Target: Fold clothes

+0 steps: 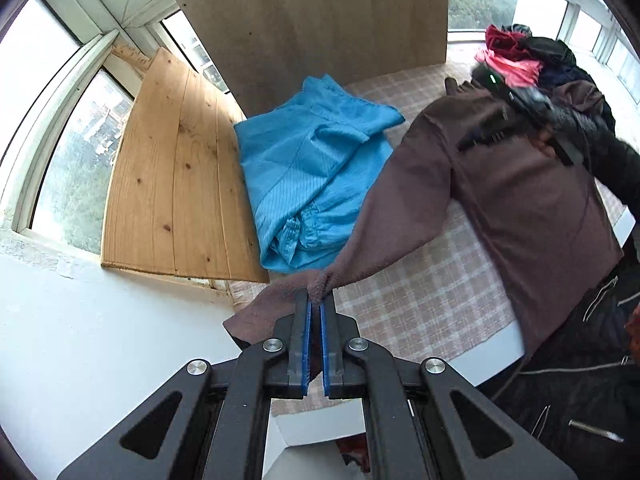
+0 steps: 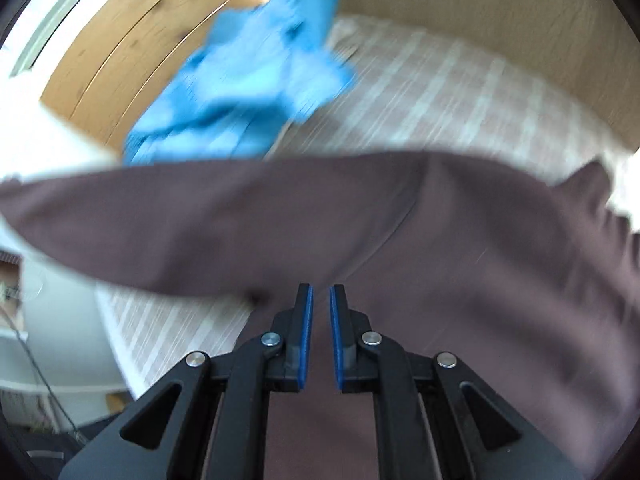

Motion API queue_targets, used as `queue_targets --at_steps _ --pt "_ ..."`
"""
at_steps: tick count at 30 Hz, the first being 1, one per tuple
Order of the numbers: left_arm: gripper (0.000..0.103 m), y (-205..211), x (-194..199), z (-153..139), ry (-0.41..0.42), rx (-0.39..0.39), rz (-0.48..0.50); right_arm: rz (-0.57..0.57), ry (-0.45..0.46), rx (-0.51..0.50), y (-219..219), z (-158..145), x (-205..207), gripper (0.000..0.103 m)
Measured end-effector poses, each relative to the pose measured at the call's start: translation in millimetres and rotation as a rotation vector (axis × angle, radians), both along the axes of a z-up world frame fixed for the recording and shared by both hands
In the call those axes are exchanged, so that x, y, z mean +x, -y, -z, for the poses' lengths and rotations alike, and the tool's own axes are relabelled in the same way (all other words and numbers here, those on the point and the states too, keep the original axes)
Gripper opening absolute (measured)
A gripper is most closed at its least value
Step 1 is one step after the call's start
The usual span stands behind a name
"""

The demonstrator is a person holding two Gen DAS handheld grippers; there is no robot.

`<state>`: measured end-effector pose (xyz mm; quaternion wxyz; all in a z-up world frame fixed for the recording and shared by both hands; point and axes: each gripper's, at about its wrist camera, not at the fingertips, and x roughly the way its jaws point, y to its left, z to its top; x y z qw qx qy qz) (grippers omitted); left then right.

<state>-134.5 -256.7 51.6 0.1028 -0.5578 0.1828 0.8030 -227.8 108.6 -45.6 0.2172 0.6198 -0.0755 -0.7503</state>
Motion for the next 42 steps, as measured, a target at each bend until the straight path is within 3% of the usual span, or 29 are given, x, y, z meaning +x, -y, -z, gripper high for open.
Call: queue_targets --at_steps 3,7,10,14,17,19,24,32,36,39,42 --pt "0.003 10 -22 -17 -0.053 0.022 -0.043 -0.056 0.006 0.01 38 15 33 0.009" --pt "0.003 24 -47 -31 -0.084 0.05 -0.078 -0.102 -0.003 0.084 71 32 30 0.009" --pt "0.003 27 -57 -26 -0.083 0.044 -0.088 -0.11 -0.013 0.09 63 15 38 0.009" --pt "0.003 25 -55 -18 -0.072 0.052 -0.068 -0.014 -0.028 -0.03 40 -4 34 0.009" --pt "0.003 25 -49 -15 -0.068 0.077 -0.062 -0.005 -0.013 0.006 45 8 26 0.009" --pt "0.003 16 -38 -16 -0.074 0.088 -0.042 -0.024 -0.002 0.032 50 13 24 0.005" --pt "0.003 -8 2 -16 -0.095 0.132 0.007 -0.032 -0.012 -0.007 27 -27 37 0.008" --pt "0.003 -67 73 -11 -0.106 0.269 -0.038 -0.037 0.02 0.027 8 -11 12 0.006" --pt "0.003 -117 116 14 -0.078 0.3 -0.078 -0.059 0.043 -0.016 -20 -22 20 0.012" --pt "0.003 -150 141 39 -0.054 0.347 -0.119 -0.026 0.073 -0.05 -31 -26 6 0.034" --pt "0.003 -178 157 66 -0.028 0.403 -0.142 0.008 0.102 -0.084 -41 -30 -8 0.036"
